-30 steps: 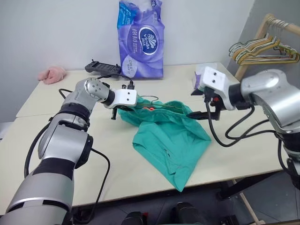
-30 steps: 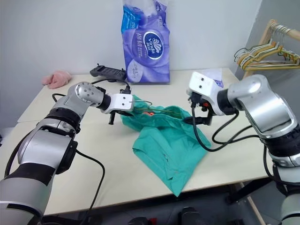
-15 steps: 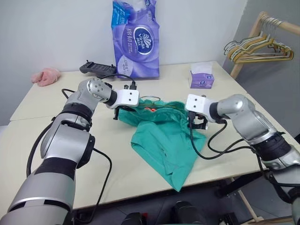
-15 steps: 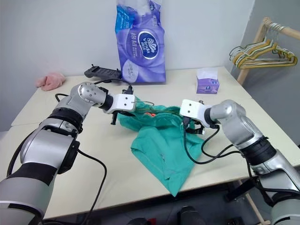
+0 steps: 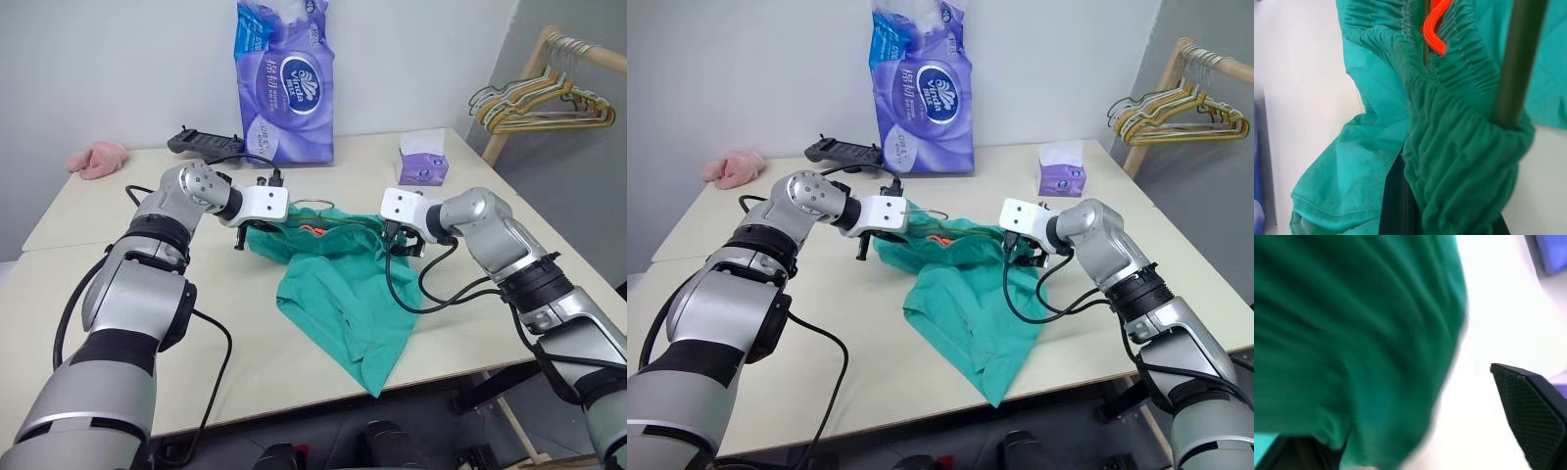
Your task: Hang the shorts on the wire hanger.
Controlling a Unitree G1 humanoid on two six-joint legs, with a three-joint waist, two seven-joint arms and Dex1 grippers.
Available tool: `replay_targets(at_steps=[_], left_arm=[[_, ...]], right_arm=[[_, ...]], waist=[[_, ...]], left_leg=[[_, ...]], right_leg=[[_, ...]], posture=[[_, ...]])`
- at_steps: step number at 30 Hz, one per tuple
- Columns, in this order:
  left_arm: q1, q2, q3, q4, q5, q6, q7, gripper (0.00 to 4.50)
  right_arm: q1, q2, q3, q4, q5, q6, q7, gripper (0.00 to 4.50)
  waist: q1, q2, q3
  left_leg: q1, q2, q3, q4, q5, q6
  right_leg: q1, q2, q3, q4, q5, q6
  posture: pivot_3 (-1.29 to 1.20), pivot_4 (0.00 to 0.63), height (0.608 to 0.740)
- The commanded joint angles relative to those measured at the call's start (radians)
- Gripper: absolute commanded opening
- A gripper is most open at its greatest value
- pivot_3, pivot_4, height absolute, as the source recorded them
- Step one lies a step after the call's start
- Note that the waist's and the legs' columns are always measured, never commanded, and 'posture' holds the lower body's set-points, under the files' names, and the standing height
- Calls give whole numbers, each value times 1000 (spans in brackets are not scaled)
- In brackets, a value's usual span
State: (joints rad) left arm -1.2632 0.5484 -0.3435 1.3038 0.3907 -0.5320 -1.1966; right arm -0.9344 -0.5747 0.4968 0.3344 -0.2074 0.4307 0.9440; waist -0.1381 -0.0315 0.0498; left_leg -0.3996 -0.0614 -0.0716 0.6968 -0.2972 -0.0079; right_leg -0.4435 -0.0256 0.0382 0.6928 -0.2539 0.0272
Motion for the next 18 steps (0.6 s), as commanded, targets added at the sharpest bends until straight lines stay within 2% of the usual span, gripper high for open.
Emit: replay_targets(at_steps=[1, 10, 18], left_arm=[[-26, 15, 31, -29, -28, -9, -3, 0], [-23, 11, 40, -29, -24, -4, 3, 0], [-20, 4, 41, -27, -15, -5, 17, 0]], right_arm=[[-35, 9, -17, 27, -27, -55, -3, 3219], [-49, 25, -29, 39, -49, -77, 18, 55], [-67, 38, -31, 7, -76, -64, 45, 22]], waist=[[-1, 0, 0], [-1, 0, 0], [-1, 0, 0]], left_leg=[[0, 0, 0, 0, 0, 0], [0, 0, 0, 0, 0, 0], [0, 0, 0, 0, 0, 0]], right_leg=[[0, 0, 0, 0, 0, 0], [0, 0, 0, 1, 0, 0], [0, 0, 0, 1, 0, 0]], posture=[[-86, 16, 740], [-92, 17, 740], [-98, 24, 740]])
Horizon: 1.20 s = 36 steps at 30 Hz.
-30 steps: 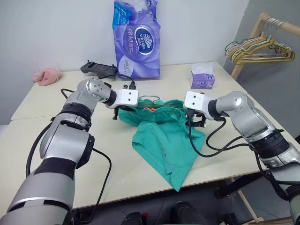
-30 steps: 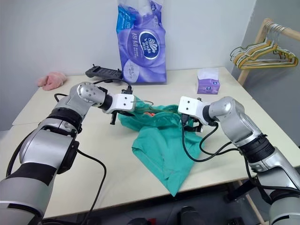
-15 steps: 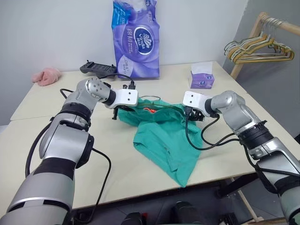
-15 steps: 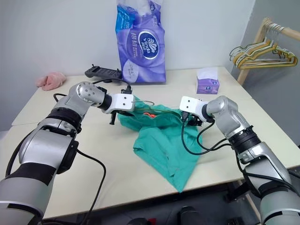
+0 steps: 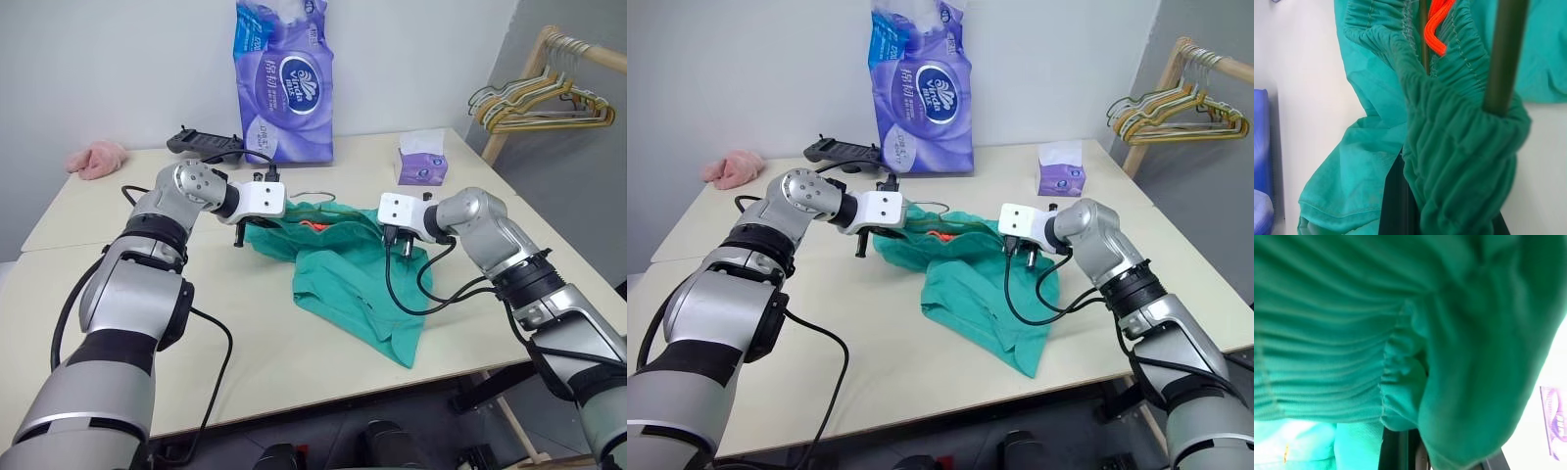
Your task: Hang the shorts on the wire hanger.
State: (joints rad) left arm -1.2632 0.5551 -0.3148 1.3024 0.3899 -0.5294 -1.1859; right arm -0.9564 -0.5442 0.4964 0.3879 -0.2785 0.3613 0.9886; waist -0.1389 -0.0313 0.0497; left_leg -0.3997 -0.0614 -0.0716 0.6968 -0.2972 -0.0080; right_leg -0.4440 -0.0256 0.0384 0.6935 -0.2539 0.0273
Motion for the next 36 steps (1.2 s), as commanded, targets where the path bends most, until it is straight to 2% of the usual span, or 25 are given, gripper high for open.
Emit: replay_targets(at_steps=[1, 8, 9, 13, 22, 32, 36], left_arm=[[-18, -3, 12, -26, -13, -8, 7, 0], [-21, 2, 14, -24, -14, -14, 22, 0], [-24, 1, 18, -23, -18, -10, 21, 550], [-32, 4, 45, -23, -54, 13, -48, 1633], [-68, 48, 97, -40, -130, 54, -195, 4457], [-79, 74, 214, -83, -268, 90, -317, 4457], [-59, 71, 286, -110, -348, 191, -297, 4457]], right_arm=[[-46, 9, -31, -46, -10, 6, -1, 22], [-53, 11, -51, -33, -17, 10, -10, 22], [-54, 11, -52, -32, -18, 9, -11, 0], [-51, 11, -58, -32, -15, 14, -15, 0], [-18, -6, -92, -36, 0, 33, -11, 0], [83, -82, -141, -101, 13, 38, 8, 0], [135, -132, -178, -130, 29, 64, 9, 0]], waist=[[0, 0, 0], [0, 0, 0], [0, 0, 0], [0, 0, 0], [-1, 0, 0], [0, 0, 0], [-1, 0, 0]], left_leg=[[0, 0, 0, 0, 0, 0], [0, 0, 0, 0, 0, 0], [0, 0, 0, 0, 0, 0], [0, 0, 0, 0, 0, 0], [0, 0, 0, 0, 0, 0], [0, 0, 0, 0, 0, 0], [0, 0, 0, 0, 0, 0]], right_leg=[[0, 0, 0, 0, 0, 0], [0, 0, 0, 0, 0, 0], [0, 0, 0, 0, 0, 0], [0, 0, 0, 0, 0, 0], [0, 0, 0, 0, 0, 0], [0, 0, 0, 0, 0, 0], [0, 0, 0, 0, 0, 0]], posture=[[-98, 24, 740], [-100, 29, 740], [-100, 29, 740], [-99, 34, 740], [-99, 37, 740], [-85, 12, 740], [-94, 13, 740]])
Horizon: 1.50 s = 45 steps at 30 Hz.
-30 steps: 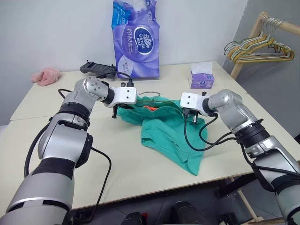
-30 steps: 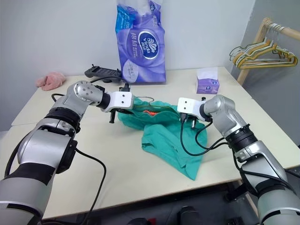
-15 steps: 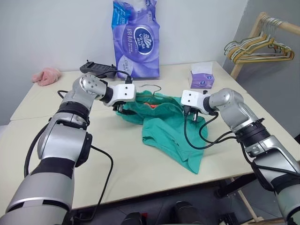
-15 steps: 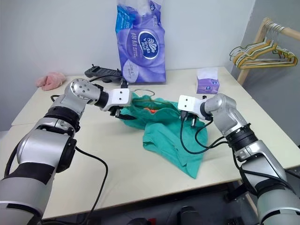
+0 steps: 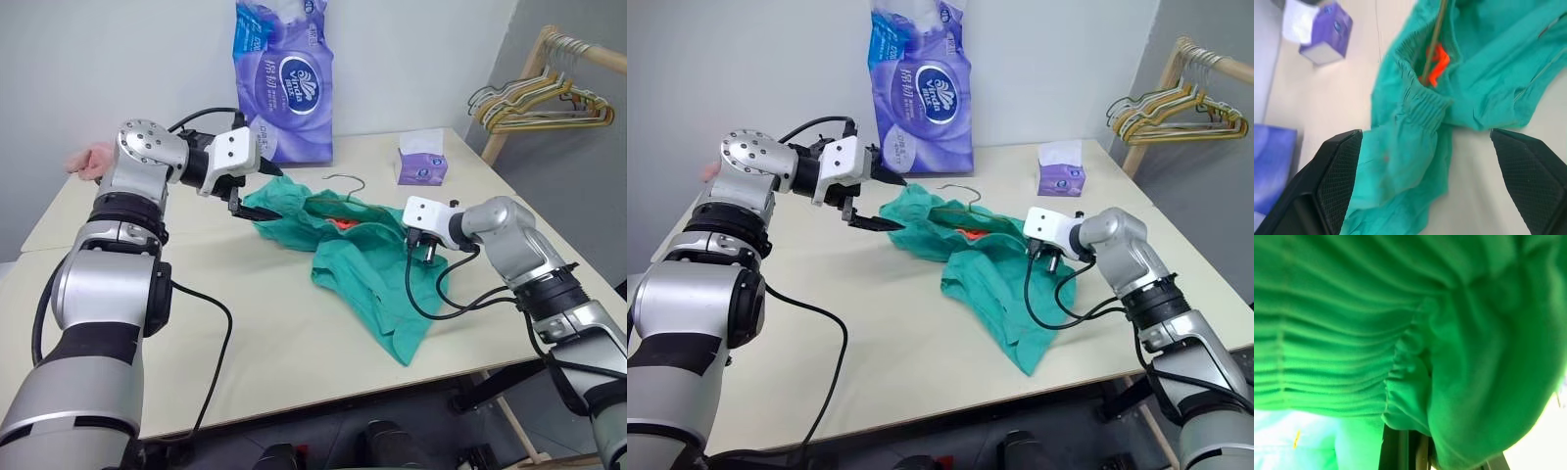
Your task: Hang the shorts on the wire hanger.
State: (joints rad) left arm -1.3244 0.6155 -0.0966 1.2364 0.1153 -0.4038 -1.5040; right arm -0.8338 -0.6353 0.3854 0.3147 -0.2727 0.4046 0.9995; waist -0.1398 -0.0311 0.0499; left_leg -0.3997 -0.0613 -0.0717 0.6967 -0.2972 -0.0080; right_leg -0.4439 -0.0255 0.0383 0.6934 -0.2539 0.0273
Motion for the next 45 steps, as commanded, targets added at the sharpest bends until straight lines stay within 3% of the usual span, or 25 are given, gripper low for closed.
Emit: replay_targets(at_steps=[1, 5, 10, 16, 21, 27, 32, 39, 45], left_arm=[[15, 9, 88, -54, -96, 98, 32, 4457], [110, -16, 143, -157, -174, 209, 58, 4457], [324, -82, 158, -456, -264, 358, 103, 4457], [621, -259, 143, -968, -414, 644, 318, 4457], [717, -396, 105, -1178, -468, 789, 507, 4457], [726, -509, 42, -1259, -468, 811, 641, 4457], [714, -559, -8, -1292, -516, 849, 654, 4457], [664, -582, -79, -1233, -495, 768, 616, 4457], [643, -625, -128, -1231, -524, 759, 585, 4457]], right_arm=[[29, -57, -81, -67, 27, 29, -3, 0], [91, -97, -157, -137, 76, 126, -3, 0], [152, -111, -281, -221, 153, 300, -39, 0], [273, -103, -440, -355, 212, 480, -168, 0], [386, -85, -571, -462, 237, 582, -287, 0], [486, 17, -822, -547, 222, 677, -515, 0], [564, 59, -1019, -570, 189, 712, -683, 0], [628, 40, -1189, -576, 182, 769, -794, 0], [714, -72, -1250, -479, 134, 667, -868, 0]], waist=[[1, 0, 0], [2, 0, 0], [1, 1, 0], [4, 1, -1], [2, 6, -4], [-1, 17, -11], [-5, 24, -14], [-27, 34, -17], [-52, 40, -17]], left_leg=[[0, 0, 0, 0, 0, 0], [0, 0, 0, 0, 0, 0], [0, 0, 0, 0, 0, 0], [0, 0, 0, 0, 0, 0], [1, 0, 0, 0, -2, 3], [3, 0, 1, 0, -3, 5], [7, 0, 2, -1, -5, 9], [30, 0, 3, -4, -12, 19], [34, -1, 10, -4, -16, 23]], right_leg=[[0, 0, 0, 0, 0, 0], [1, 0, 0, 0, 0, 0], [1, 0, 1, 0, 0, 0], [2, 0, 2, -2, 0, 0], [3, 0, 2, -2, 0, 0], [8, 0, 2, -5, 0, 0], [12, 0, 3, -7, 0, 1], [38, 2, 5, -15, -5, 7], [42, 3, 12, -16, -8, 11]], posture=[[-96, 15, 740], [-102, 20, 740], [-118, 24, 740], [-170, 27, 740], [-205, 29, 740], [-260, 32, 740], [-307, 35, 740], [-355, 41, 740], [-385, 48, 740]])
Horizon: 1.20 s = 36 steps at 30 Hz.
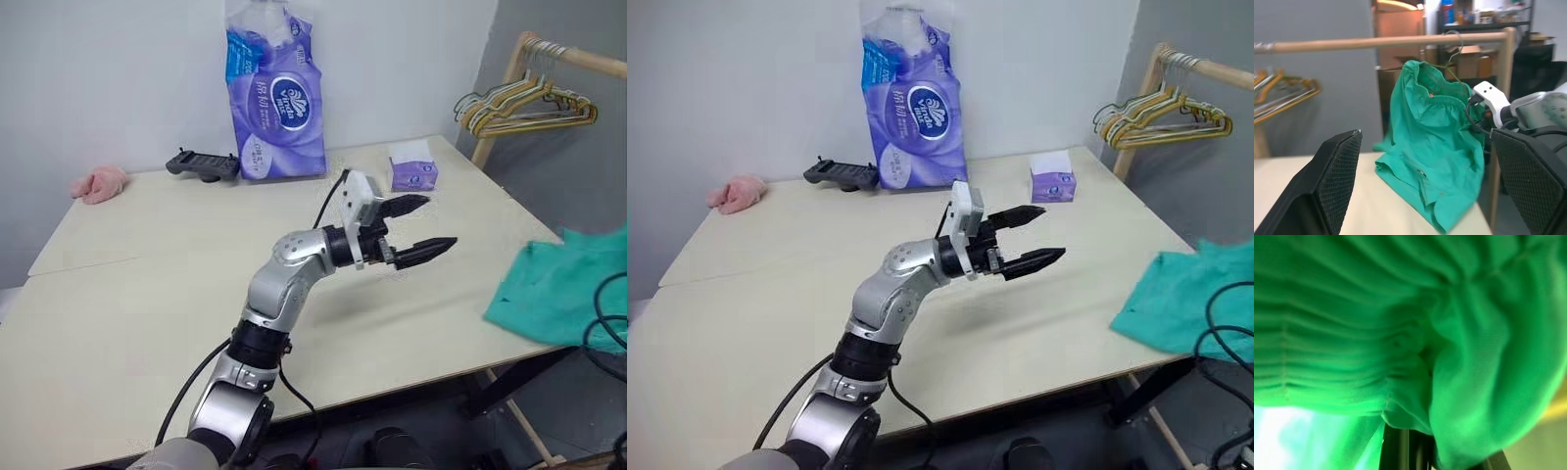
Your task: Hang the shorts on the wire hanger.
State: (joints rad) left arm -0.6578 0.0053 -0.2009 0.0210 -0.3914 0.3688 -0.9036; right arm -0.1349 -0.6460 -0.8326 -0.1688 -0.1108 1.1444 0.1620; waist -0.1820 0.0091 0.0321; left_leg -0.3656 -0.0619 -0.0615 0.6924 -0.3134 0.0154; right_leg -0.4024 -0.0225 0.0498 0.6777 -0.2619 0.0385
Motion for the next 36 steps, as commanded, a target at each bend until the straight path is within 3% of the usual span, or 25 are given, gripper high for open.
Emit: replay_targets(at_steps=[1, 4, 8, 13, 16, 20, 23, 30, 36], left_arm=[[-27, -29, -34, -23, -29, -4, -20, 4457], [-40, -70, -57, -36, -62, 29, -28, 4457], [-60, -118, -72, -18, -60, 20, -10, 4457], [-62, -162, -97, -20, -56, 10, 2, 4457], [-67, -171, -107, -17, -55, 8, 15, 4457], [-86, -185, -118, -2, -54, 0, 31, 4457], [-104, -193, -126, 14, -53, -10, 36, 4457], [-154, -189, -134, 58, -48, -37, 30, 4457], [-165, -182, -155, 55, -61, -33, -8, 4457]], right_arm=[[49, -102, -20, 37, -41, -122, -26, 0], [116, -206, -2, 151, -76, -252, -36, 0], [145, -288, 22, 268, -100, -367, -64, 0], [115, -374, 48, 411, -102, -478, -92, 0], [23, -373, 54, 457, -51, -477, -100, 0], [-206, -294, 33, 502, 85, -374, -101, 0], [-343, -297, 45, 590, 125, -348, -127, 0], [-592, -402, 170, 906, 145, -454, -119, 0], [-693, -458, 267, 1112, 146, -518, -99, 0]], waist=[[-17, -1, 1], [-31, 6, 4], [-63, 6, 4], [-98, 7, 4], [-118, 7, 4], [-144, 7, 4], [-149, 8, 5], [-143, 10, 5], [-146, 11, 6]], left_leg=[[0, 0, 1, 0, -1, 1], [8, -1, 4, 0, -6, 9], [25, -1, 10, -9, -9, 13], [29, -1, 16, -13, -11, 10], [30, -1, 19, -13, -13, 12], [36, -1, 22, -14, -16, 13], [38, -2, 22, -13, -19, 14], [38, -4, 23, -13, -20, 16], [38, -4, 24, -13, -21, 16]], right_leg=[[1, 0, 1, -1, 0, 1], [13, 3, 3, -6, -3, 4], [30, 4, 9, -19, -10, 12], [34, 4, 16, -26, -10, 14], [35, 4, 19, -29, -9, 16], [41, 4, 22, -33, -10, 20], [44, 3, 22, -34, -11, 22], [45, 0, 22, -34, -11, 22], [45, 0, 24, -34, -13, 25]], posture=[[-387, 49, 740], [-381, 48, 740], [-381, 43, 740], [-383, 25, 740], [-383, 31, 740], [-379, 29, 740], [-377, 28, 740], [-362, 26, 740], [-355, 28, 740]])
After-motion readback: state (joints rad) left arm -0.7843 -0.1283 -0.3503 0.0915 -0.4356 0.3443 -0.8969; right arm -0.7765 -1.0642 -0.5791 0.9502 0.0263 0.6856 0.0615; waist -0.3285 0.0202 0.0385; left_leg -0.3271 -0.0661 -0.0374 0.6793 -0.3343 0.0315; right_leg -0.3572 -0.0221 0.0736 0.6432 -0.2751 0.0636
